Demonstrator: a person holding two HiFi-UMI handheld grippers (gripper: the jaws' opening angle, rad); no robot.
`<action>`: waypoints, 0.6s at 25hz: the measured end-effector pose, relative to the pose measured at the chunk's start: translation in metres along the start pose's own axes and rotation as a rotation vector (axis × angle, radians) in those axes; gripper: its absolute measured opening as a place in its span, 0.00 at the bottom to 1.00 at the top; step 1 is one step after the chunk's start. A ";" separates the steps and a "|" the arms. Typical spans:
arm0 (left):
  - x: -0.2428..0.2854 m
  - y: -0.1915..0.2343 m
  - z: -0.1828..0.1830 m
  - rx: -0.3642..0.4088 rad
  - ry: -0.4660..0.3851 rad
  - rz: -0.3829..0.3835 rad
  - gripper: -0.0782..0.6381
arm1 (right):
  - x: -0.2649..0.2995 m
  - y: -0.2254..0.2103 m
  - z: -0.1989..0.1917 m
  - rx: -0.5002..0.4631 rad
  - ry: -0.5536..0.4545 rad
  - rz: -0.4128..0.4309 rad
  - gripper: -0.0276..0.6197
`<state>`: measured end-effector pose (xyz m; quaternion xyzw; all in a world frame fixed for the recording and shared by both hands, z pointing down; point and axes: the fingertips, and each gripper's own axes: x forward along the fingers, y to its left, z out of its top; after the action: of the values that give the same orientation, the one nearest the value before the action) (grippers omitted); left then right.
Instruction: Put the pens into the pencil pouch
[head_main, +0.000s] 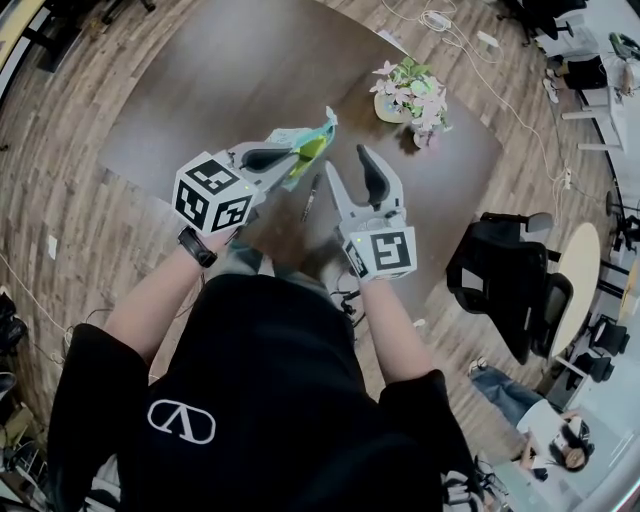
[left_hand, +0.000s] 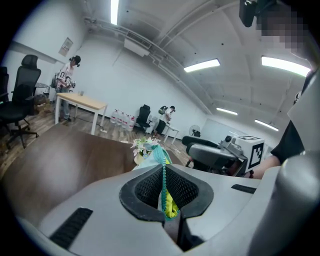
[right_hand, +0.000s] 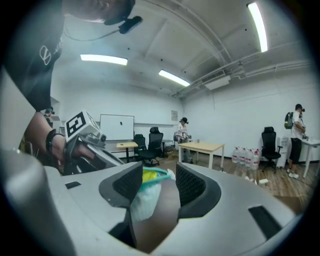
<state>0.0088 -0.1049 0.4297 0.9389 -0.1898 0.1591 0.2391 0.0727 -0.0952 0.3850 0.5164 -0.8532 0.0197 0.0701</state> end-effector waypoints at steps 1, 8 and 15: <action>-0.002 0.002 -0.001 -0.002 -0.001 0.003 0.13 | -0.001 -0.006 -0.015 0.026 0.049 -0.019 0.36; -0.017 0.014 -0.009 -0.024 -0.016 0.033 0.13 | 0.003 -0.027 -0.146 0.273 0.443 -0.113 0.35; -0.031 0.021 -0.020 -0.046 -0.019 0.058 0.13 | 0.018 -0.015 -0.257 0.420 0.750 -0.127 0.35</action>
<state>-0.0320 -0.1034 0.4427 0.9287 -0.2226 0.1528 0.2541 0.1038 -0.0906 0.6415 0.5279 -0.7129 0.3747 0.2696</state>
